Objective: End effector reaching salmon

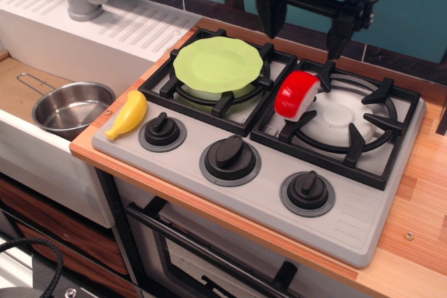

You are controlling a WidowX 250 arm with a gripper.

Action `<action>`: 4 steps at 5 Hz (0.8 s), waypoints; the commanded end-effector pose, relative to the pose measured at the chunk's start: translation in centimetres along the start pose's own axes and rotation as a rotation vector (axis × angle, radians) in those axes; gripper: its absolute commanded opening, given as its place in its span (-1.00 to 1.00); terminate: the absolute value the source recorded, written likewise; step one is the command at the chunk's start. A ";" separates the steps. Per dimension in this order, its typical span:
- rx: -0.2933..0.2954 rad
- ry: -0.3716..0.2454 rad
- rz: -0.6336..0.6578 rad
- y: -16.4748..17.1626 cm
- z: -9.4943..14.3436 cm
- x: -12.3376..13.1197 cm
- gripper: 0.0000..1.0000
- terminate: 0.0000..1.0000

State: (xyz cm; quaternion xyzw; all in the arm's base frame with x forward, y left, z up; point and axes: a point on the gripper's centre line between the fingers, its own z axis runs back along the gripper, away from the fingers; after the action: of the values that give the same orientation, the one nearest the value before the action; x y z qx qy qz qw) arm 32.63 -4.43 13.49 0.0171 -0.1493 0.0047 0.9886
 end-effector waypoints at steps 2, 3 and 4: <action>-0.017 -0.102 -0.013 0.0 -1.5 1.8 1.00 -1.00; -0.019 -0.129 -0.020 0.0 -2.7 2.1 1.00 -1.00; -0.020 -0.148 -0.042 0.2 -3.7 1.8 1.00 -1.00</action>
State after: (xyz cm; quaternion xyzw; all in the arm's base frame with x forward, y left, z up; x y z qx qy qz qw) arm 34.93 -4.32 9.46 0.0105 -0.2049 -0.0209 0.9785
